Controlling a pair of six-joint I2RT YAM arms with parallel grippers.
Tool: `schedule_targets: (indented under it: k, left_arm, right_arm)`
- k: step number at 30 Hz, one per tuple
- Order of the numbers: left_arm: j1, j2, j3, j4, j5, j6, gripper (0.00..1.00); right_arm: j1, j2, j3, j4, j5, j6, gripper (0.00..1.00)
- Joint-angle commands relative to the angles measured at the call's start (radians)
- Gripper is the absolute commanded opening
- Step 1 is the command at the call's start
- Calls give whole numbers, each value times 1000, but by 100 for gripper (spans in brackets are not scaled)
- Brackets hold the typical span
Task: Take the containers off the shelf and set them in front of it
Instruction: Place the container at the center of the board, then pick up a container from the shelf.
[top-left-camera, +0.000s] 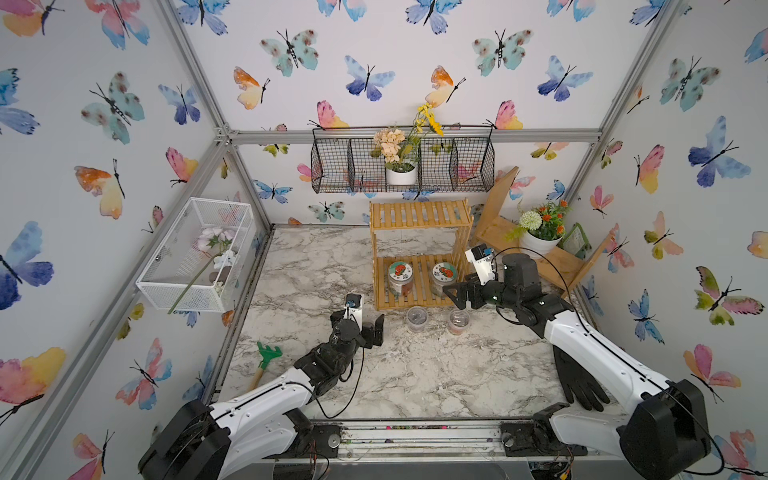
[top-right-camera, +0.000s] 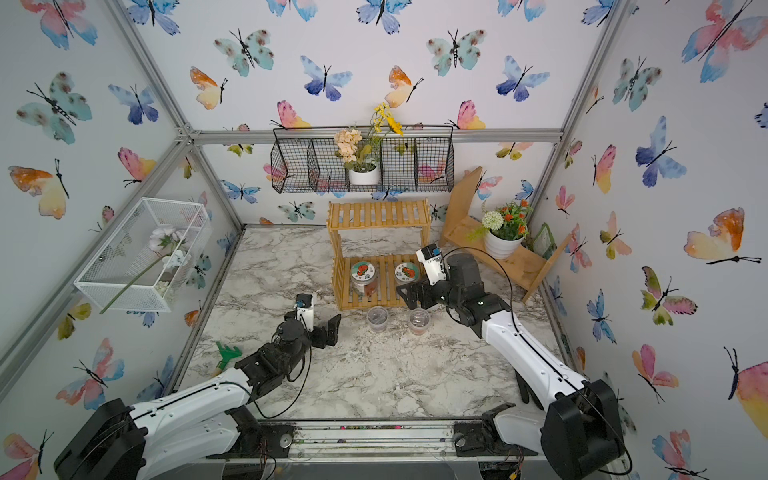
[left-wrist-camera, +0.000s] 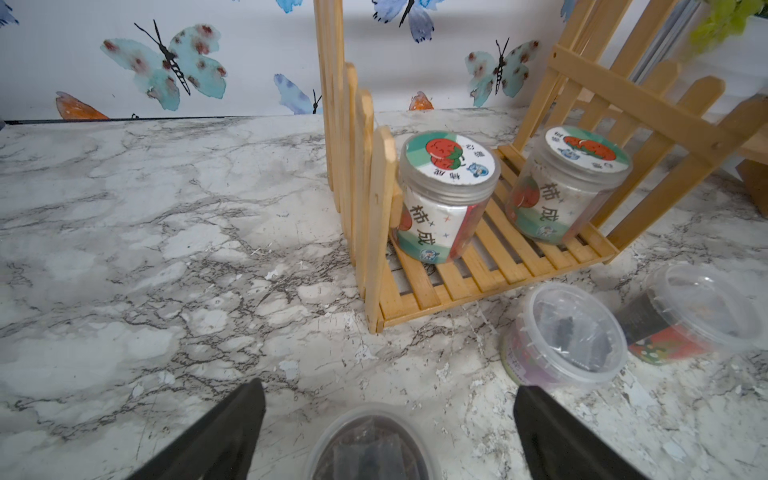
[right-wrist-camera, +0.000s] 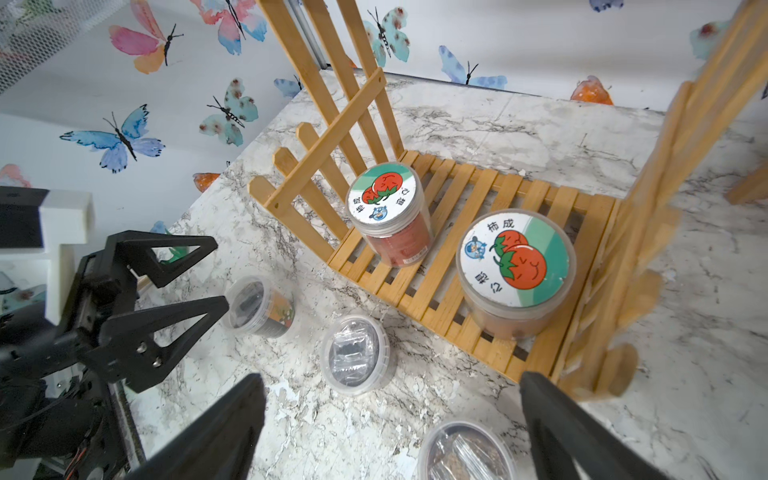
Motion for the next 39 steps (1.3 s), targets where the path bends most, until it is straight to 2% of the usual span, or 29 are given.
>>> schedule_targets:
  k: [1, 8, 22, 32, 39]
  left_arm:
    - [-5, -15, 69, -126, 63, 25, 100]
    - [3, -35, 191, -226, 124, 28, 99]
    - [144, -65, 328, -366, 410, 22, 99]
    - [230, -63, 343, -380, 508, 31, 99]
    - [282, -60, 355, -386, 553, 44, 99]
  right_arm:
    - [-5, 31, 58, -56, 63, 41, 98]
    - [47, 107, 158, -139, 171, 81, 98]
    - [154, 259, 297, -236, 409, 194, 98]
    - [219, 416, 418, -267, 642, 270, 98]
    - [220, 497, 488, -307, 721, 317, 98]
